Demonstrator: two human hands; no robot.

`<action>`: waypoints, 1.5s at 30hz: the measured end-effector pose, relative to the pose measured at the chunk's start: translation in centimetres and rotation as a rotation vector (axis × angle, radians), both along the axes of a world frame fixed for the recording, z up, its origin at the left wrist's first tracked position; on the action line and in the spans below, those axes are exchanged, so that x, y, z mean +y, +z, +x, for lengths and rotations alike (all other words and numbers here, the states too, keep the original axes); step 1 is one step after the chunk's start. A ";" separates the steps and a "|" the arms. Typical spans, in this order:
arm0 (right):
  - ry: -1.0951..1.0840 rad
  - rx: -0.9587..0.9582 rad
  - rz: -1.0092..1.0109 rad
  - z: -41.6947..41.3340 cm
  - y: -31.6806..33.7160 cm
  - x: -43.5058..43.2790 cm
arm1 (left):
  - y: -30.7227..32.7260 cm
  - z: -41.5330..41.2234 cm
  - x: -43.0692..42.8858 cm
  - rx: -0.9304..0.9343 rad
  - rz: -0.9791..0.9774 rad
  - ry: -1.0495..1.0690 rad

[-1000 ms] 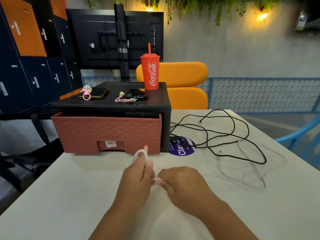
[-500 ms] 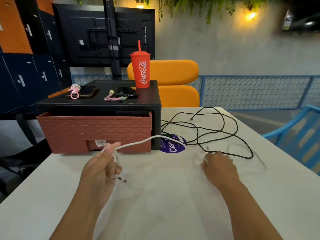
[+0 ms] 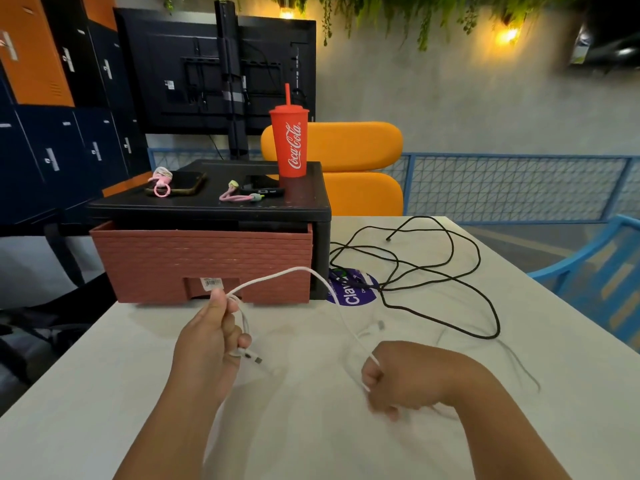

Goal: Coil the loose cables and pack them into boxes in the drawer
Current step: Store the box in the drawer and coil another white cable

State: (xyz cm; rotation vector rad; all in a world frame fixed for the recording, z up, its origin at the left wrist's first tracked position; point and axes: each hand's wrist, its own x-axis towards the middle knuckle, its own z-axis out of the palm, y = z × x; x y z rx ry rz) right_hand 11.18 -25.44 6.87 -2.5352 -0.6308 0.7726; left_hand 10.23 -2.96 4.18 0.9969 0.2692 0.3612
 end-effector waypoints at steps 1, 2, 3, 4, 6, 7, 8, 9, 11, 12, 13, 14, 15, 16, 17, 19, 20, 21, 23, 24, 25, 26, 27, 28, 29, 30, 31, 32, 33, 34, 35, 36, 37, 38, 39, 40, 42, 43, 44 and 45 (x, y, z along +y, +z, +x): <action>0.011 0.105 0.165 -0.3 0.7 -0.1 | 0.0 0.0 0.0 0.003 -0.006 -0.009; 0.027 0.203 0.337 -0.6 1.3 -0.4 | 0.0 0.0 0.0 0.007 -0.009 -0.019; 0.045 0.272 0.492 -0.8 1.8 -0.9 | -0.1 0.0 0.1 0.010 -0.012 -0.030; 0.047 0.311 0.621 -1.0 2.3 -1.4 | -0.1 0.0 0.0 0.014 -0.011 -0.043; -0.012 0.285 0.784 -1.1 3.1 -1.9 | 0.0 0.0 -0.3 0.028 0.003 -0.064; -0.074 0.212 0.813 -1.0 3.7 -2.0 | 0.1 0.0 -0.5 0.037 0.010 -0.068; -0.141 0.083 0.781 -0.7 4.5 -2.0 | 0.1 -0.1 -0.8 0.044 0.013 -0.072; -0.196 -0.083 0.686 -0.3 5.5 -1.8 | 0.2 -0.1 -0.9 0.045 0.011 -0.082; -0.289 -0.416 0.389 1.0 8.0 -1.4 | 0.3 -0.3 -1.2 0.038 0.002 -0.118; -0.311 -0.538 0.262 2.0 9.4 -1.4 | 0.3 -0.3 -1.2 0.033 -0.004 -0.138; -0.307 -0.634 0.142 3.2 10.7 -1.6 | 0.3 -0.4 -1.2 0.030 -0.012 -0.156; -0.289 -0.719 0.009 4.6 11.8 -1.6 | 0.3 -0.4 -1.2 0.030 -0.019 -0.173; -0.272 -0.812 -0.129 6.2 12.8 -1.7 | 0.3 -0.4 -1.2 0.029 -0.020 -0.188; -0.265 -0.922 -0.246 7.8 13.5 -1.7 | 0.3 -0.5 -1.2 0.029 -0.017 -0.205; -0.268 -1.044 -0.323 9.3 14.0 -1.8 | 0.3 -0.5 -1.4 0.030 -0.011 -0.224; -0.253 -1.270 -0.348 11.4 14.5 -1.7 | 0.3 -0.6 -1.7 0.023 0.005 -0.266; -0.226 -1.333 -0.319 12.1 14.3 -1.7 | 0.3 -0.7 -1.9 0.020 0.015 -0.286; -0.197 -1.349 -0.287 12.8 13.7 -1.6 | 0.3 -0.7 -2.0 0.019 0.028 -0.304; -0.201 -1.271 -0.281 13.5 12.0 -1.5 | 0.2 -0.7 -2.4 0.031 0.050 -0.327; -0.231 -1.204 -0.297 13.5 10.9 -1.3 | 0.1 -0.7 -2.5 0.043 0.060 -0.335; -0.268 -1.130 -0.298 13.4 9.5 -1.1 | 0.1 -0.7 -2.6 0.053 0.070 -0.340; -0.300 -1.060 -0.270 13.0 8.1 -0.8 | 0.0 -0.6 -2.7 0.059 0.078 -0.344; -0.328 -0.991 -0.209 12.3 6.8 -0.3 | -0.1 -0.6 -2.7 0.064 0.086 -0.347; -0.356 -0.927 -0.115 11.4 5.5 0.2 | -0.1 -0.6 -2.7 0.069 0.091 -0.353; -0.385 -0.874 0.002 10.2 4.3 0.9 | -0.1 -0.7 -2.7 0.072 0.094 -0.361; -0.394 -0.843 0.127 9.0 3.2 1.5 | -0.2 -0.7 -2.8 0.074 0.093 -0.371; -0.371 -0.830 0.249 7.8 2.1 2.3 | -0.2 -0.7 -2.8 0.077 0.091 -0.382; -0.326 -0.821 0.361 6.4 1.2 3.0 | -0.2 -0.7 -2.9 0.081 0.092 -0.393; -0.269 -0.806 0.456 5.2 0.3 3.8 | -0.2 -0.7 -2.9 0.084 0.097 -0.405; -0.216 -0.790 0.522 4.0 -0.4 4.5 | -0.1 -0.8 -2.9 0.084 0.105 -0.419; -0.164 -0.777 0.559 2.9 -1.0 5.1 | -0.1 -0.8 -2.9 0.082 0.112 -0.432; -0.119 -0.773 0.566 2.0 -1.5 5.7 | 0.0 -0.9 -3.0 0.082 0.118 -0.443; -0.083 -0.779 0.561 1.5 -1.9 6.0 | 0.0 -1.1 -3.1 0.082 0.118 -0.455; -0.057 -0.782 0.553 1.2 -2.2 6.2 | 0.1 -1.2 -3.1 0.083 0.108 -0.469; -0.043 -0.771 0.548 1.1 -2.5 6.2 | 0.2 -1.3 -3.1 0.084 0.090 -0.488; -0.057 -0.750 0.547 0.9 -2.6 6.1 | 0.3 -1.3 -3.0 0.085 0.067 -0.512; -0.123 -0.712 0.556 0.8 -2.6 5.7 | 0.4 -1.4 -3.1 0.086 0.017 -0.564; -0.145 -0.724 0.566 0.8 -2.6 5.6 | 0.4 -1.4 -3.1 0.087 -0.010 -0.579; -0.162 -0.759 0.572 0.7 -2.7 5.5 | 0.4 -1.3 -3.2 0.090 -0.034 -0.578; -0.177 -0.795 0.558 0.7 -2.8 5.4 | 0.3 -1.3 -3.3 0.089 -0.048 -0.559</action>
